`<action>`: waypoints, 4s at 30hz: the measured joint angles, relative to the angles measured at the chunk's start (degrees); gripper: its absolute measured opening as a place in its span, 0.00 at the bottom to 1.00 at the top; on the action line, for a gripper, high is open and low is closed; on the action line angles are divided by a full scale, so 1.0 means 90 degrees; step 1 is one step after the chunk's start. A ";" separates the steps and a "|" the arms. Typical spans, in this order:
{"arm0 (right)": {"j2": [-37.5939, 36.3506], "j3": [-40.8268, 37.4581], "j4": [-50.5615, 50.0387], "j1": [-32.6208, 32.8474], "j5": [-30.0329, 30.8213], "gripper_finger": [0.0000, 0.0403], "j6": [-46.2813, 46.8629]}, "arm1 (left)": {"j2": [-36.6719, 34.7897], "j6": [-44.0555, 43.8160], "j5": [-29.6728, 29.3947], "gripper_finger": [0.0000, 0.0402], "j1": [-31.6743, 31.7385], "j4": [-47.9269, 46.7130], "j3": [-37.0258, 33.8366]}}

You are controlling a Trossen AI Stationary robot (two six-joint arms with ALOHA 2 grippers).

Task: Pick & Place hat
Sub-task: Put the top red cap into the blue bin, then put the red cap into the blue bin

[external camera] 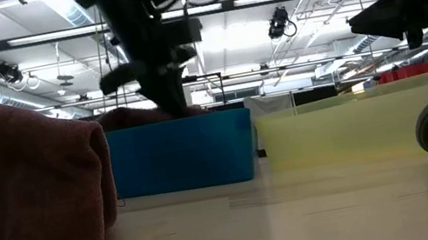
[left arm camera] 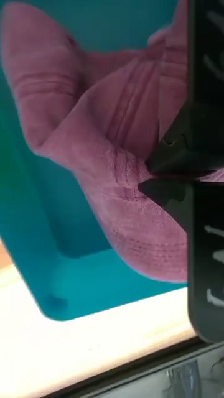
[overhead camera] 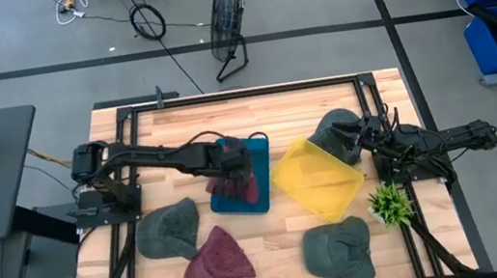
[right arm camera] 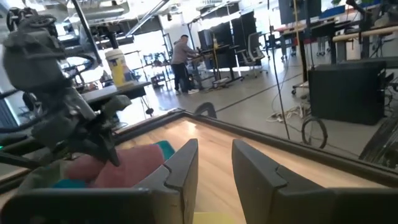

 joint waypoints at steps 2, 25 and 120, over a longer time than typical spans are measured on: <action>0.0000 0.0000 -0.0002 -0.0001 0.0002 0.26 -0.0099 | 0.0152 -0.0133 0.0006 0.04 0.0094 0.0199 0.0000; 0.0029 0.0000 -0.0003 -0.0001 0.0002 0.26 -0.0157 | -0.0469 -0.1768 -0.0747 0.36 -0.0744 -0.1654 0.0651; 0.0036 0.0000 -0.0052 -0.0001 0.1112 0.21 0.0342 | -0.0880 -0.8940 0.0006 0.01 -0.4216 -0.3014 0.1250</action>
